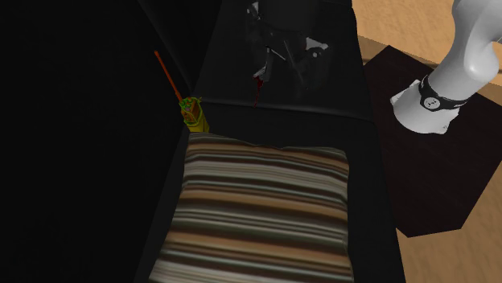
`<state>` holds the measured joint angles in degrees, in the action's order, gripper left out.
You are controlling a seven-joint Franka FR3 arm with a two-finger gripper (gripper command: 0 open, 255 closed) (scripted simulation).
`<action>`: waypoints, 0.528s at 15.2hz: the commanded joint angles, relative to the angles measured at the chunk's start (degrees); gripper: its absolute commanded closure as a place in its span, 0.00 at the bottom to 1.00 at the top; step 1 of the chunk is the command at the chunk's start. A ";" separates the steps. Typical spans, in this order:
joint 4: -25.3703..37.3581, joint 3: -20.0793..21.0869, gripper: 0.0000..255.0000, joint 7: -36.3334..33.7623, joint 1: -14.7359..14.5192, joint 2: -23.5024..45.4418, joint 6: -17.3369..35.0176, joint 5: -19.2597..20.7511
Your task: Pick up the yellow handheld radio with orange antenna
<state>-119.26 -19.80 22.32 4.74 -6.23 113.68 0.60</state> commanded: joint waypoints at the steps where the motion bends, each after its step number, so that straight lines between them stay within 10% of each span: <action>1: 3.21 -0.99 0.00 1.60 0.46 4.42 1.33 -1.49; 8: 16.99 -3.18 0.00 7.57 4.26 19.32 2.25 -7.71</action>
<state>-105.11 -22.87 29.11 8.36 10.41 116.15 -5.96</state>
